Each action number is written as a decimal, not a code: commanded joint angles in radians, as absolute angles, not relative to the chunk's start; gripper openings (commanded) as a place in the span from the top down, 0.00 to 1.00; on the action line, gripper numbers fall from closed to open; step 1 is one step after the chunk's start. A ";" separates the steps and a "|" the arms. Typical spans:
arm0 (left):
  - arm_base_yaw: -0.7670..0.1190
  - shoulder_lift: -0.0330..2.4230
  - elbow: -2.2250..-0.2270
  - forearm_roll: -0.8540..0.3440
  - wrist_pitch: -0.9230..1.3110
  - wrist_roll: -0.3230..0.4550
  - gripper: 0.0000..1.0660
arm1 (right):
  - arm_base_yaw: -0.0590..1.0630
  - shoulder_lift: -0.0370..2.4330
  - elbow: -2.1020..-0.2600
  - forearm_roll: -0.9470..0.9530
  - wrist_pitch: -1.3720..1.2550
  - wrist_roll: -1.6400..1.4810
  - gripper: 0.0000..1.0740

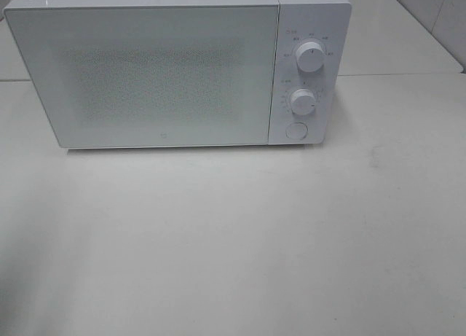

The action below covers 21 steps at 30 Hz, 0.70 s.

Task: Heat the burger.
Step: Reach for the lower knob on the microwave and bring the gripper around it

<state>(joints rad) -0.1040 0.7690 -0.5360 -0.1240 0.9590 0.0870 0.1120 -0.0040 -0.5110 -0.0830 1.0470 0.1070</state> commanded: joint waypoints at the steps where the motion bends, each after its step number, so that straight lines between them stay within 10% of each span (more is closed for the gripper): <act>1: -0.102 0.695 -0.519 -0.124 1.020 0.079 0.05 | 0.107 -0.030 -0.510 -0.084 1.042 0.099 0.29; 21: -0.102 0.258 -0.502 -0.159 1.039 0.081 0.05 | 0.107 -0.030 -0.510 -0.084 1.042 0.099 0.29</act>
